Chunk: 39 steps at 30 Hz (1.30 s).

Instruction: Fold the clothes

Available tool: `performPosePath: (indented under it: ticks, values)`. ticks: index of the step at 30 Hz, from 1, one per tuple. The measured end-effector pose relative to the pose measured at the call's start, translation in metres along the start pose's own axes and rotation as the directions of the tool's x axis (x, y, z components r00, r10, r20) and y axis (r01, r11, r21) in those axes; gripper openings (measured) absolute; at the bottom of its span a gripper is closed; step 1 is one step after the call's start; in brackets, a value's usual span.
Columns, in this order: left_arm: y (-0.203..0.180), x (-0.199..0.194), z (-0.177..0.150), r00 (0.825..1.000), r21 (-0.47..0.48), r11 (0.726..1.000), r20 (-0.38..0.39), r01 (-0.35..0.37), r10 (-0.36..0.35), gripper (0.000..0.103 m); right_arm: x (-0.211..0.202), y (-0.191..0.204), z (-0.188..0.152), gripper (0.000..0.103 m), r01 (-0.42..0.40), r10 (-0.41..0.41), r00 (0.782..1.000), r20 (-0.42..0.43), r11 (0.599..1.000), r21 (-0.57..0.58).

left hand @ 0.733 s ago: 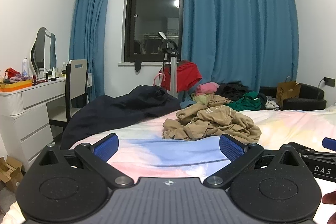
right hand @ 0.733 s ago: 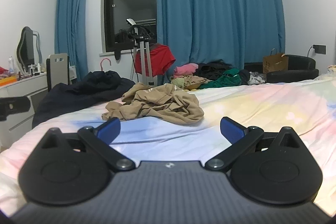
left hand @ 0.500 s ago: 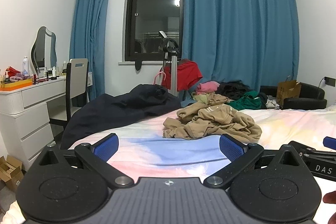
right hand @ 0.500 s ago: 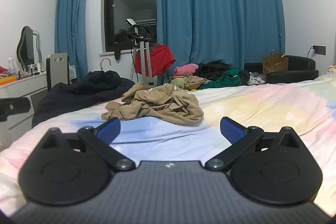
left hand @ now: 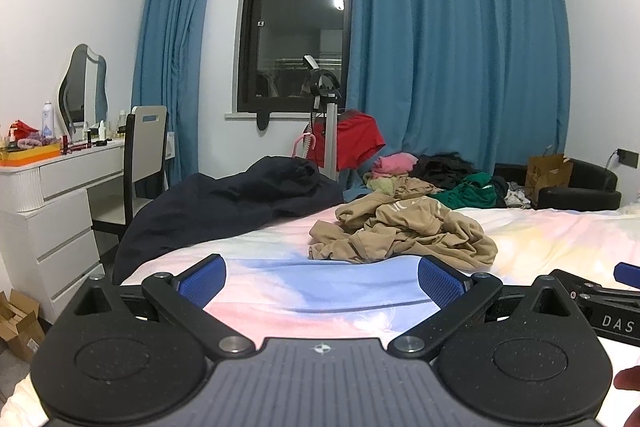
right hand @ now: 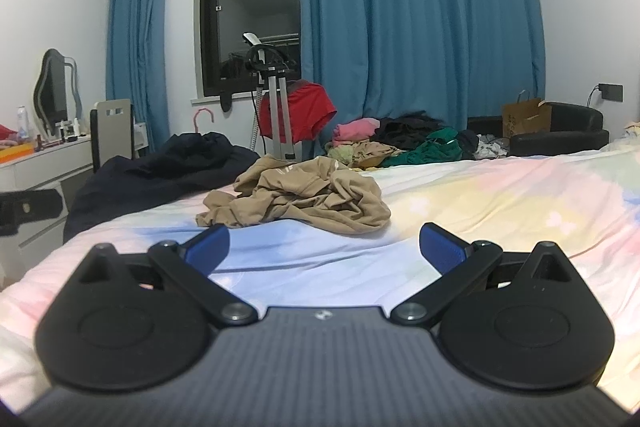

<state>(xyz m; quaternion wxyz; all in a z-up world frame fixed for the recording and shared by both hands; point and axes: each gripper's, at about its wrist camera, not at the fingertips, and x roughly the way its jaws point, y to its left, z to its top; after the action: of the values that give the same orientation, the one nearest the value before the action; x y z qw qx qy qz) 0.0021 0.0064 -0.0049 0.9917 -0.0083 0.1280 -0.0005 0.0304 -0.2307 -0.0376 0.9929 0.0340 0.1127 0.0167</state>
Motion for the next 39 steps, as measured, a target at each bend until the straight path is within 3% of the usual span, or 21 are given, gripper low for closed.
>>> performPosePath:
  ticks: [12, 17, 22, 26, 30, 35, 39]
  values:
    - [-0.004, 0.003, -0.002, 1.0, 0.022, 1.0, 0.0, 0.005, -0.005, 0.103, -0.001, 0.001, 0.002, 0.103, 0.015, -0.015, 1.0, 0.011, 1.0, 0.015]
    - [-0.01, 0.006, -0.003, 1.0, 0.066, 0.998, -0.001, 0.012, -0.012, 0.103, -0.019, 0.006, 0.016, 0.103, 0.053, -0.05, 0.99, 0.134, 0.998, -0.018]
    - [-0.029, 0.03, -0.002, 0.999, 0.153, 0.987, -0.023, 0.043, -0.04, 0.103, -0.014, -0.002, 0.055, 0.103, 0.005, -0.023, 0.981, 0.194, 0.996, 0.089]
    - [-0.051, 0.088, 0.002, 0.991, 0.219, 0.97, -0.108, 0.105, -0.083, 0.103, 0.012, -0.014, 0.081, 0.103, 0.02, -0.036, 0.988, 0.152, 0.994, 0.109]
    - [-0.073, 0.174, 0.004, 0.977, 0.261, 0.958, -0.2, 0.123, -0.071, 0.103, 0.033, -0.031, 0.062, 0.103, 0.051, -0.067, 0.988, 0.14, 0.993, 0.11]
    - [-0.103, 0.281, 0.006, 0.97, 0.245, 0.958, -0.224, 0.151, -0.095, 0.1, 0.071, -0.064, 0.028, 0.103, 0.078, -0.08, 0.997, 0.001, 0.971, 0.226]
    - [-0.138, 0.354, 0.011, 0.971, 0.212, 0.963, -0.207, 0.165, -0.121, 0.098, 0.099, -0.069, 0.015, 0.103, 0.107, -0.111, 0.994, 0.001, 0.957, 0.271]
